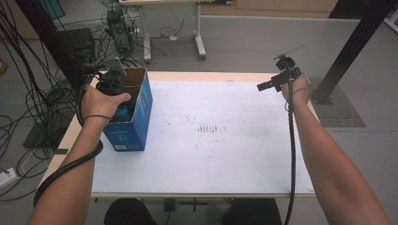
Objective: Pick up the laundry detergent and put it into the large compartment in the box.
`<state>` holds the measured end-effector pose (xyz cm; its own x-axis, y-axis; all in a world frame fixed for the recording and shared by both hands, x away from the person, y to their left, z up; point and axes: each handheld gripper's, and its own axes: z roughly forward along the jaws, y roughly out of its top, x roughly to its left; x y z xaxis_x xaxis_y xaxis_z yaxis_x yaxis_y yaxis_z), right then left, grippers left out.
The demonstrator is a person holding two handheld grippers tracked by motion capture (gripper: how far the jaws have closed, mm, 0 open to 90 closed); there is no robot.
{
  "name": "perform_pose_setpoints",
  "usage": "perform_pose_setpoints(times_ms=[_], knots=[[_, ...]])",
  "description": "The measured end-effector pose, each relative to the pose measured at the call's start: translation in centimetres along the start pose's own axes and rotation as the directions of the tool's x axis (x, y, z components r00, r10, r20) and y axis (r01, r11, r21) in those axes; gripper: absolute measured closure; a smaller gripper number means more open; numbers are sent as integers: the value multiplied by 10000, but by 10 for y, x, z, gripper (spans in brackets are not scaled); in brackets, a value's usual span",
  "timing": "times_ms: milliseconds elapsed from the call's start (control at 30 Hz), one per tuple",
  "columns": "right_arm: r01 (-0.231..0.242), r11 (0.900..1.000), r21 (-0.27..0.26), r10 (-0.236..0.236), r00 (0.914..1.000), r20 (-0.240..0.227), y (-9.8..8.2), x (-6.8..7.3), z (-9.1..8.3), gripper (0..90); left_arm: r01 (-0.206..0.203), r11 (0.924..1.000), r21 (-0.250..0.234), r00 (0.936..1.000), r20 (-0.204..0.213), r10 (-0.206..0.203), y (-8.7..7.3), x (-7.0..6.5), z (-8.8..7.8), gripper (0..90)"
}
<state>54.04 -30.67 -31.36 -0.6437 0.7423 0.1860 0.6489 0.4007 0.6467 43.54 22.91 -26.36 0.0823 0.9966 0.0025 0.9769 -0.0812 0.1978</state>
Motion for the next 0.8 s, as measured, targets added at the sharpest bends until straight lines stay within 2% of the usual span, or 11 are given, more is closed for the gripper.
perform_pose_setpoints(times_ms=[800], knots=[[47, 10000, 4, -47, 10000, -4, 1, 2, 1, 19, 5, 10000, -19, 10000, -2, -5, -1, 0, 0, 376]])
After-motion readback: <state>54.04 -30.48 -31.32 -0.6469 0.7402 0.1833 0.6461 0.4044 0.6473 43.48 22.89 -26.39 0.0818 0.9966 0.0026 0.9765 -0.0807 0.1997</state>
